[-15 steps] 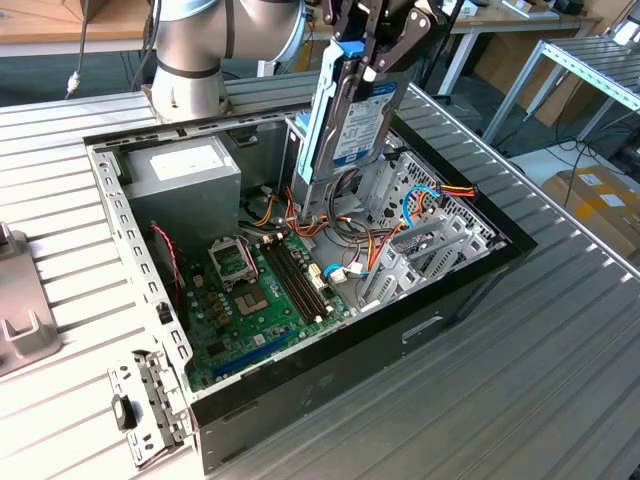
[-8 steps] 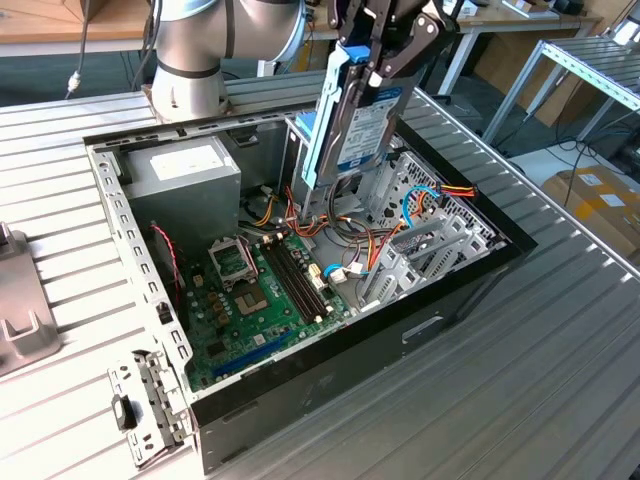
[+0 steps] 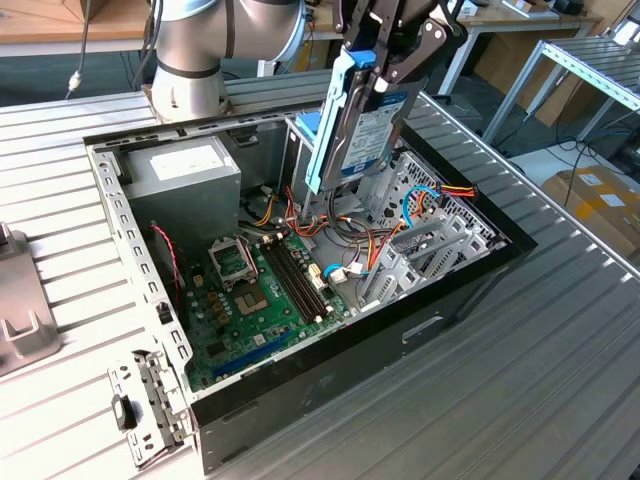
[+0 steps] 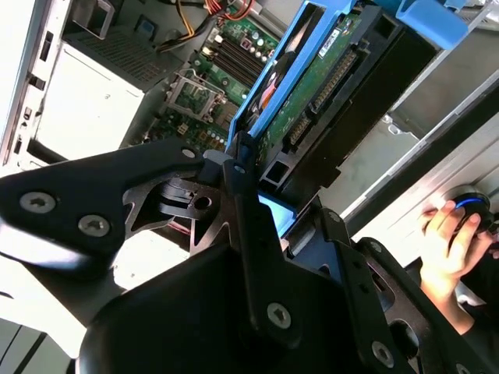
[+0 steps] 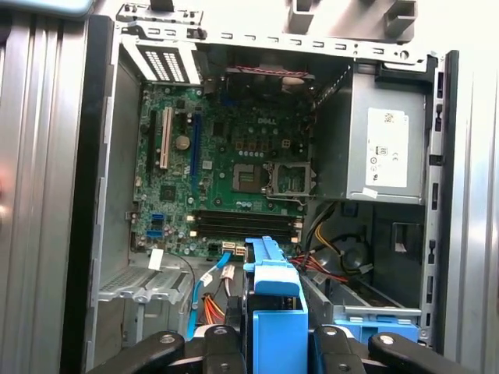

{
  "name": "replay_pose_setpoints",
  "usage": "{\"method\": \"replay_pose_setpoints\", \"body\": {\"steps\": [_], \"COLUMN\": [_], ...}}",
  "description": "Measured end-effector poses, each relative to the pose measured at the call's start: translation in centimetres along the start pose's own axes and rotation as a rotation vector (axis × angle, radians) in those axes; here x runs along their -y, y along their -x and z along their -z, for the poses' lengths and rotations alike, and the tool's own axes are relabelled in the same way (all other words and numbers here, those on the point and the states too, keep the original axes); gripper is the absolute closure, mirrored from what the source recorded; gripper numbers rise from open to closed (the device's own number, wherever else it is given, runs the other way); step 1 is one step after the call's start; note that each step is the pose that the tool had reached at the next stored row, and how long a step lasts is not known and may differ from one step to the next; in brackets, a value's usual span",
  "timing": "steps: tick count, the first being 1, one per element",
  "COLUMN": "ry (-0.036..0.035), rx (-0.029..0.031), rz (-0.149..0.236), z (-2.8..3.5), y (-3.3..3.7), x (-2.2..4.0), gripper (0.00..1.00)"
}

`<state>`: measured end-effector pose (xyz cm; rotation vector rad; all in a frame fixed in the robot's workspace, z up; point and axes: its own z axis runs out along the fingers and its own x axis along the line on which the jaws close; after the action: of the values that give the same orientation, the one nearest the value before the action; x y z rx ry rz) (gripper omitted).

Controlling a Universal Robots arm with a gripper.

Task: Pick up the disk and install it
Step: 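Pick up the disk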

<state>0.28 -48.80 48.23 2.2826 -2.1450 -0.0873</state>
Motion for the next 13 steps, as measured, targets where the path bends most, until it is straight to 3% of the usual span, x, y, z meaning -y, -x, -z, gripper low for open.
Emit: {"method": "replay_pose_setpoints", "body": {"steps": [13], "ry": [-0.0001], "rx": [0.0013], "rz": [0.0], "z": [0.06], "y": [-2.09], "x": [-0.13], "gripper": [0.63]}}
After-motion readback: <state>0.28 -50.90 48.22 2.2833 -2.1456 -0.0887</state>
